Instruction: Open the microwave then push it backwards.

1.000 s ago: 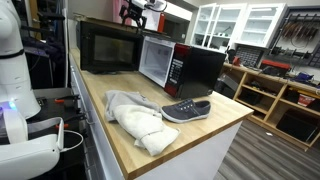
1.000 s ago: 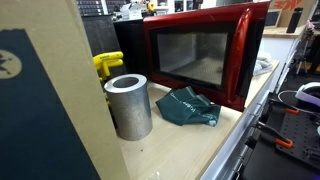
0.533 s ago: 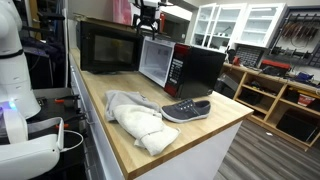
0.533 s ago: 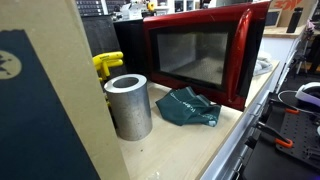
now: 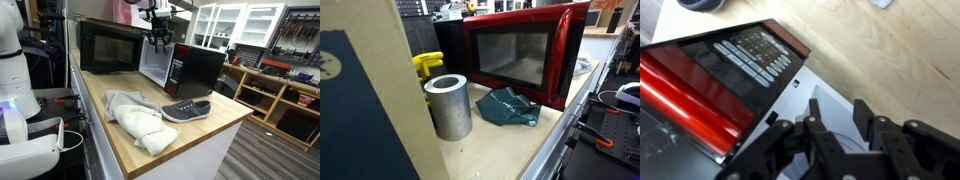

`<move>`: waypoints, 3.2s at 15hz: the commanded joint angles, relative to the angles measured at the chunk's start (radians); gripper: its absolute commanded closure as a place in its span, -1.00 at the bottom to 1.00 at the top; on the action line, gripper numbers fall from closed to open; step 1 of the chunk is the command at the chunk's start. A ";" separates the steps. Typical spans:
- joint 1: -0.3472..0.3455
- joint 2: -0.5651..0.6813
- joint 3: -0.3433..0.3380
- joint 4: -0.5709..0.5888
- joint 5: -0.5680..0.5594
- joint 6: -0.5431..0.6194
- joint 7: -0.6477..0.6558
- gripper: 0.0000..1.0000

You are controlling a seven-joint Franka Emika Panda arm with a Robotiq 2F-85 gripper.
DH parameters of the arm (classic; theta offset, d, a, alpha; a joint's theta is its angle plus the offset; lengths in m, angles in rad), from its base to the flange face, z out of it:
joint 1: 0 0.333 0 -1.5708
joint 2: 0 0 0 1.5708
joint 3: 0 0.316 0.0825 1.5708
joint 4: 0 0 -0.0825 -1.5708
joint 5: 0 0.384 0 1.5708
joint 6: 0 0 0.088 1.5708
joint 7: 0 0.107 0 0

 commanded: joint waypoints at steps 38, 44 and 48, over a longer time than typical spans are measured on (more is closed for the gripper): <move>-0.091 0.132 -0.071 -0.057 -1.001 0.582 0.355 1.00; -0.038 0.045 -0.023 -0.185 -0.436 0.526 0.091 0.05; 0.015 0.006 0.025 -0.184 -0.072 0.391 -0.032 -0.57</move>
